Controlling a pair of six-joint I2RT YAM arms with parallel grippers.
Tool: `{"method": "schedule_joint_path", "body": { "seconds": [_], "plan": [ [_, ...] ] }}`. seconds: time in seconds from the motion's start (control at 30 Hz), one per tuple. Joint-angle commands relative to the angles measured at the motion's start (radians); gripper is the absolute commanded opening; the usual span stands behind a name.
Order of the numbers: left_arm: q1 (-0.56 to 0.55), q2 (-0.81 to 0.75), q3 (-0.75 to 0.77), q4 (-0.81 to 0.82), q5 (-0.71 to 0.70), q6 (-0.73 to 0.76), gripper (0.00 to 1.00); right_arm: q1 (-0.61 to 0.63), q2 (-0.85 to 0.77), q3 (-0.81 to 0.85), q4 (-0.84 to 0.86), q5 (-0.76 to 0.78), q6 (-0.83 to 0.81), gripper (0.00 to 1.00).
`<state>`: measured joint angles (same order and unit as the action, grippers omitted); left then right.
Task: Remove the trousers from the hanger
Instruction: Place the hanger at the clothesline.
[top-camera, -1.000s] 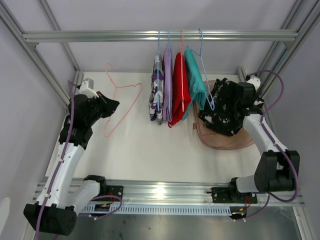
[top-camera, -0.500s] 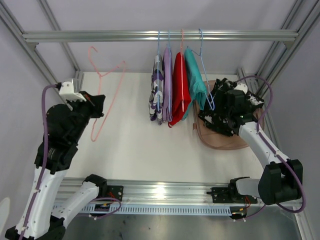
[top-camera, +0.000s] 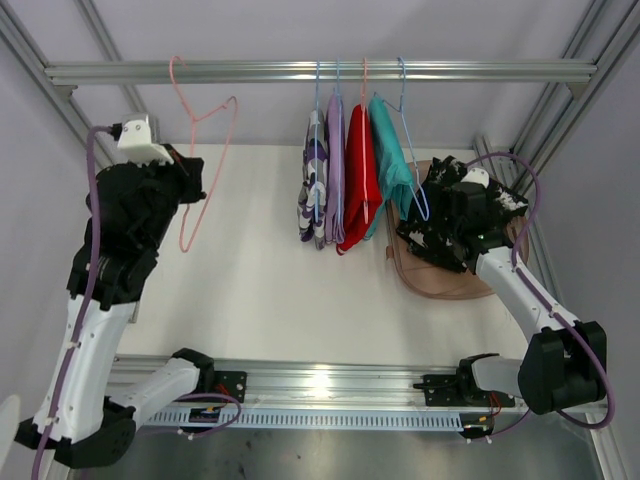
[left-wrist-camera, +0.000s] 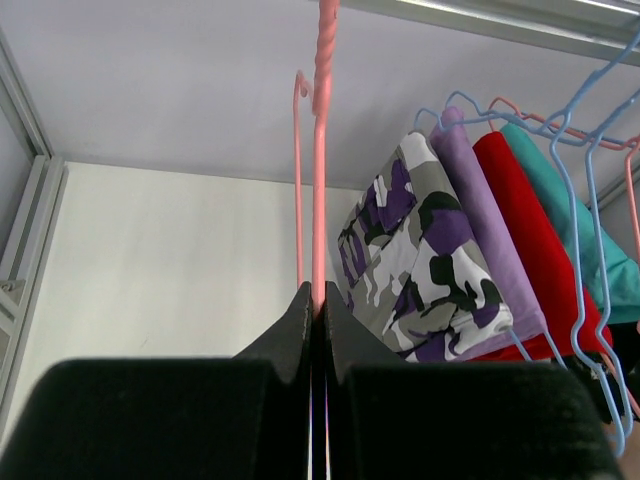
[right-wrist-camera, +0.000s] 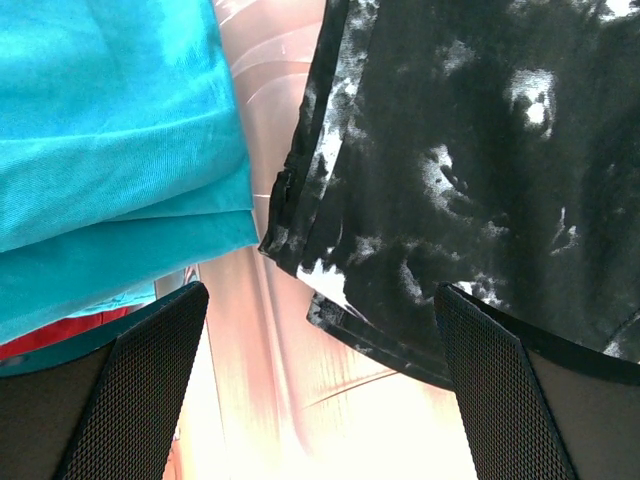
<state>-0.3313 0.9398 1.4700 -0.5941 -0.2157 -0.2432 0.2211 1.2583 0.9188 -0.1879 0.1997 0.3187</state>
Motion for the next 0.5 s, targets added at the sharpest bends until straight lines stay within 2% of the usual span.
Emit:
{"method": "schedule_joint_path", "body": {
  "seconds": [0.0,0.2,0.47],
  "plan": [
    [-0.005,0.057,0.085,0.013,-0.017,0.030,0.00,0.006,0.001,0.002,0.044,-0.019,-0.021,0.99],
    [-0.002,0.142,0.142,0.045,-0.050,0.028,0.00,0.007,0.003,-0.032,0.054,-0.011,-0.021,0.99],
    [0.066,0.260,0.190,0.051,0.033,0.009,0.00,0.011,0.033,-0.034,0.059,-0.037,-0.026,0.99]
  ]
}}
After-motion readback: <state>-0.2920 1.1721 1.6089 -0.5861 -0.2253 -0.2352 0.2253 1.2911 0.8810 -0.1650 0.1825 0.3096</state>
